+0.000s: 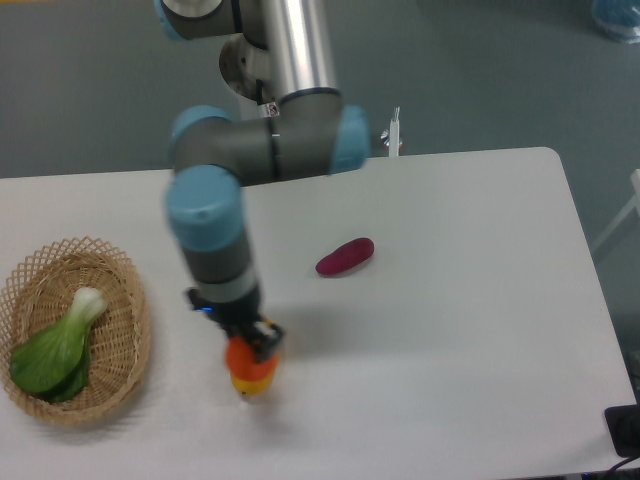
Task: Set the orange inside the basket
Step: 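Carry the held orange over to the wicker basket, then lower the orange into the basket beside the bok choy and open gripper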
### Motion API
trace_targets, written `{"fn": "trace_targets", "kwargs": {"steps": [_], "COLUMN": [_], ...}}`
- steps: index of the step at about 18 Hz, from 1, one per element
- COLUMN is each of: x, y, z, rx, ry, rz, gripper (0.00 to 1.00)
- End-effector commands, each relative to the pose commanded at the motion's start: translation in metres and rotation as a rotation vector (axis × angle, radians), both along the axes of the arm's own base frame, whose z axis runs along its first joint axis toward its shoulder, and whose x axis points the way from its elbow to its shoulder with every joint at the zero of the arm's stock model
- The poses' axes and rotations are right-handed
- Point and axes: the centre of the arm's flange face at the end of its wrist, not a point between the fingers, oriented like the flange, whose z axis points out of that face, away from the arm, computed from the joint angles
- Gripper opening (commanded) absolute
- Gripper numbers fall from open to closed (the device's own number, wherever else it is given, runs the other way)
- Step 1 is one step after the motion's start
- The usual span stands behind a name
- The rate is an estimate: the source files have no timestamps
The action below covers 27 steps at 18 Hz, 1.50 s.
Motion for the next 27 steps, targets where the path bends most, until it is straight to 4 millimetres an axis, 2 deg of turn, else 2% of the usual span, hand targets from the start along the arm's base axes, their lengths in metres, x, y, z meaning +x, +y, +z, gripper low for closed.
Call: {"fn": "trace_targets", "kwargs": {"steps": [4, 8, 10, 15, 16, 21, 23, 27], "x": [0.060, 0.104, 0.117, 0.123, 0.123, 0.124, 0.124, 0.124], "y": [0.010, 0.015, 0.016, 0.025, 0.024, 0.023, 0.021, 0.018], "z": [-0.001, -0.009, -0.012, -0.035, -0.042, -0.048, -0.051, -0.047], "rx": [0.000, -0.009, -0.021, -0.019, -0.031, -0.041, -0.046, -0.025], "ry": [0.006, 0.004, 0.038, 0.048, 0.045, 0.041, 0.037, 0.038], "rz": [-0.072, -0.118, -0.136, -0.139, -0.139, -0.141, -0.140, -0.144], "gripper": [0.59, 0.59, 0.59, 0.62, 0.68, 0.82, 1.00, 1.00]}}
